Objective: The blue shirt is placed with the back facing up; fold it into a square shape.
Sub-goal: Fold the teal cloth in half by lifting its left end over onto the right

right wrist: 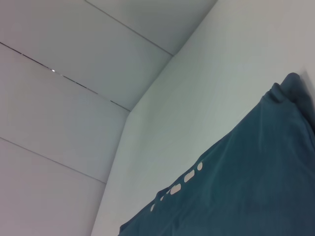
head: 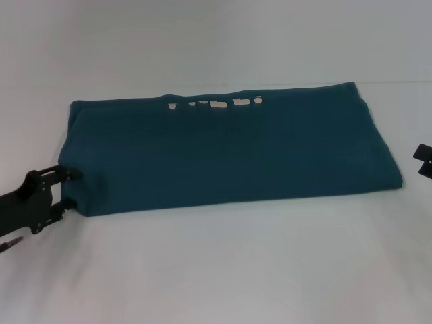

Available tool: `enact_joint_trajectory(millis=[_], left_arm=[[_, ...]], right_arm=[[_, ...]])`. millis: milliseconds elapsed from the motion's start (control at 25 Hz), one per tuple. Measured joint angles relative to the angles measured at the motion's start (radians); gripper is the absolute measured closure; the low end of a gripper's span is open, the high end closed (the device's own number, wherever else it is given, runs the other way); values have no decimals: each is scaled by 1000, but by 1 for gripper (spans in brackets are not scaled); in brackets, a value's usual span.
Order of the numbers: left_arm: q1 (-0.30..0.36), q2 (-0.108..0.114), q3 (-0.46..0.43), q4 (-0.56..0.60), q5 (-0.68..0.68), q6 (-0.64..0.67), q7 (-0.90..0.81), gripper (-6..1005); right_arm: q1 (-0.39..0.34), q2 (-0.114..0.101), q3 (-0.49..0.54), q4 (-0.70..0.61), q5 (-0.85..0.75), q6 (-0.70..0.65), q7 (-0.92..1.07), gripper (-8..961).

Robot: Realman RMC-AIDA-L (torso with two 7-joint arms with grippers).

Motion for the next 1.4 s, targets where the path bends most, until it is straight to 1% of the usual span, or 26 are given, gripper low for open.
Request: enact_joint_trajectory(millis=[360,480,680,800,880,1080,1160,1280,1400], left_arm=[[-4,-5,44,4,23,-4,-30,367],[-1,-6,43,13,24,-4,-35,367],[23,-7,39,55,24,9,-54,367],[23,-8,38,58,23,5,-55,367],[12,-8,39,54,19,1,-50,366],[-30,6,36,52,4,9,-35,366],[-33,11,18,50,-44,57,2,366],[-12,16,-35,57,-101,142,45,366],[36,17,-55,83,-95,166,19,367]], right_arm=[[-2,0,0,0,0,0,4,271],[-2,0,0,1,0,0,5,270],[-2,0,0,1,0,0,7,270],[1,-1,0,1,0,1,6,271],[3,-1,0,1,0,1,5,272],[8,-2,-2,1,0,3,1,271],[7,-1,-3,1,0,3,0,271],[4,-2,-2,1,0,4,-1,270],[3,-2,-2,1,0,11,-2,271]])
